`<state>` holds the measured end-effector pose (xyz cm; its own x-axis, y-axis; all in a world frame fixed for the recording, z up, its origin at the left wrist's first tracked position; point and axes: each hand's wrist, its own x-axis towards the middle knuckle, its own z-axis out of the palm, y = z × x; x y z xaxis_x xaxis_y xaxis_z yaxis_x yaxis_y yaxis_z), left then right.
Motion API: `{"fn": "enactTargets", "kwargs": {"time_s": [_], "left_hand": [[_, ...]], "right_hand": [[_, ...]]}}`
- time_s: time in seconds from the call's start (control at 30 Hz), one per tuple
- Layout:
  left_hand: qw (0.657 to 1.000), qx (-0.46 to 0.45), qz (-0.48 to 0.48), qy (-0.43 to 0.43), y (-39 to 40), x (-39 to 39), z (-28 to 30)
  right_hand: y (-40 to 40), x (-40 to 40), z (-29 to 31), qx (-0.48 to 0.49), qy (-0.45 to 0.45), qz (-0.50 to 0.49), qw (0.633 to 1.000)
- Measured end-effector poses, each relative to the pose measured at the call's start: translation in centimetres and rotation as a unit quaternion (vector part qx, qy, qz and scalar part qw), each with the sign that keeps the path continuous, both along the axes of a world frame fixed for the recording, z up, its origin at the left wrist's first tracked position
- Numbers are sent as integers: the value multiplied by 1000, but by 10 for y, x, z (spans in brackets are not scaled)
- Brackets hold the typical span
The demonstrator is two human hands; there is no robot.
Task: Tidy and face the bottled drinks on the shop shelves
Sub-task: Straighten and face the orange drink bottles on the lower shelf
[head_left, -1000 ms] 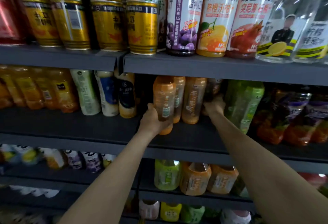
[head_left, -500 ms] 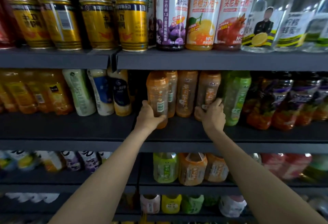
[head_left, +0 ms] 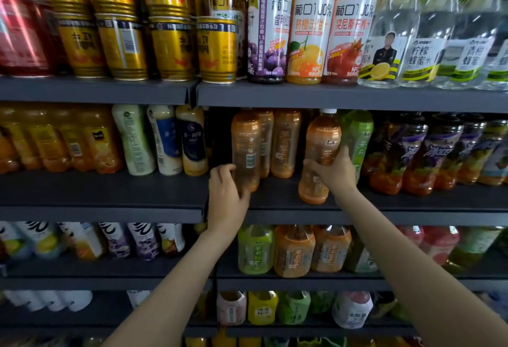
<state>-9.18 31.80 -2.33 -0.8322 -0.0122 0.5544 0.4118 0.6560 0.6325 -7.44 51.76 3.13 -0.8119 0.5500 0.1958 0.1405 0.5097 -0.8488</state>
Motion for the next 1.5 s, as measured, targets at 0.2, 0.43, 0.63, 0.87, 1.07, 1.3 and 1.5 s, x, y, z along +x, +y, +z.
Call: {"fn": "enactTargets", "kwargs": {"time_s": [0.2,0.43,0.63,0.87,1.07,1.3,1.5], "left_hand": [[978,26,-174,-111,17,18,17],[819,213,-374,-380,19,47,34],[875,172,-297,-342,26,62,32],[975,-43,-199,-93,15,64,29],[881,235,-323,-254,4,58,44],[944,111,-306,-47,15,66,54],[936,-86,-328,91,12,72,64]], "right_hand": [[-1,16,5,15,25,32,999],[-3,57,15,-261,57,218,939],[-13,65,7,-232,55,158,958],[-33,68,-9,-364,39,82,927],[-16,74,12,-550,141,156,808],[-9,87,22,-528,112,180,822],[-18,91,27,-493,50,139,857]]}}
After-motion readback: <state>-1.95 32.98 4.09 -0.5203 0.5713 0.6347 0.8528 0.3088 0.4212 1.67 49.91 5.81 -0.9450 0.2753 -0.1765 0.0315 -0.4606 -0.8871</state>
